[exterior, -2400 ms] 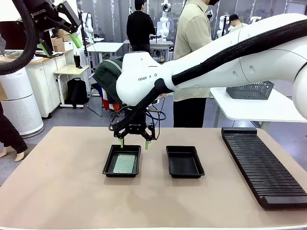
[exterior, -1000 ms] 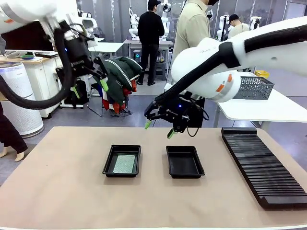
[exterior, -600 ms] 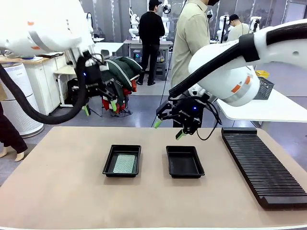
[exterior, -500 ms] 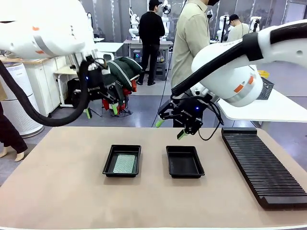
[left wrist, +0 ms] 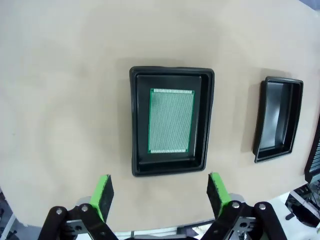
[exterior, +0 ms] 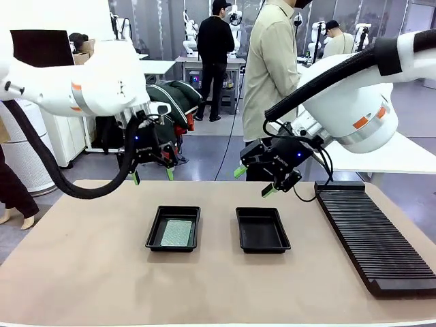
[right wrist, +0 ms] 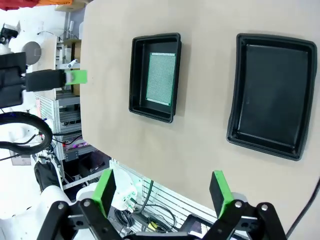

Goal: Inspect and transfer BCBs to ESD trays.
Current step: Pick up the ESD tray and place it on the left side of the table.

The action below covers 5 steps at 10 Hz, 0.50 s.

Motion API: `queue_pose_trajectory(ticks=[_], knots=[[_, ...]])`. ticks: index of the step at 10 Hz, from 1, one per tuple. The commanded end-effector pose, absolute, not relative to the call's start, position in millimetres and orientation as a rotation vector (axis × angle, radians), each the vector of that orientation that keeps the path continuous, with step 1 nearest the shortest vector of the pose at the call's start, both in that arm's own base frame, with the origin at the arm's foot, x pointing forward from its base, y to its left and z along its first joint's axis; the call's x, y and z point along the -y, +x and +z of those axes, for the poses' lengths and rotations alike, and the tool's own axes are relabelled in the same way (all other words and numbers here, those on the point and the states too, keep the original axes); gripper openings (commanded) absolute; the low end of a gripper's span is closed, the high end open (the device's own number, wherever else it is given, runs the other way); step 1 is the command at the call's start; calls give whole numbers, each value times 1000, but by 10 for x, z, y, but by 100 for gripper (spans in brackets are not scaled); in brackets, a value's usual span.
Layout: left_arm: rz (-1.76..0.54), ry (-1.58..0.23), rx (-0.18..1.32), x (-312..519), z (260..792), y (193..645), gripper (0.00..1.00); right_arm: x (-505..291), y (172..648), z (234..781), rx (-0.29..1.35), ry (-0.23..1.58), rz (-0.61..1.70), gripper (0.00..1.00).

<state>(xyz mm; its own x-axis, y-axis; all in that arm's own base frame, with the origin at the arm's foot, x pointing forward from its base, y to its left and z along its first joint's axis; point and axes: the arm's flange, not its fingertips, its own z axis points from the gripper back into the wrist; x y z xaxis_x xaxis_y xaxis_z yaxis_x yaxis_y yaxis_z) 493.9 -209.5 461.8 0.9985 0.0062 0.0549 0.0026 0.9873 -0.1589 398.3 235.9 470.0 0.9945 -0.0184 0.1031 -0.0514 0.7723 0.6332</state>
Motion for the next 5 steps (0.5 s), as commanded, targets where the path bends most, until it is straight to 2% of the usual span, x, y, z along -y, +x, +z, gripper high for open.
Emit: queue_pose_trajectory(ticks=[1,5], knots=[[48,-140,132,2144,4400,4848,100,-2440,3974,4700,111,676,16,100],[68,-82,143,2146,4070,4860,100,-2440,3974,4700,111,676,16,100]])
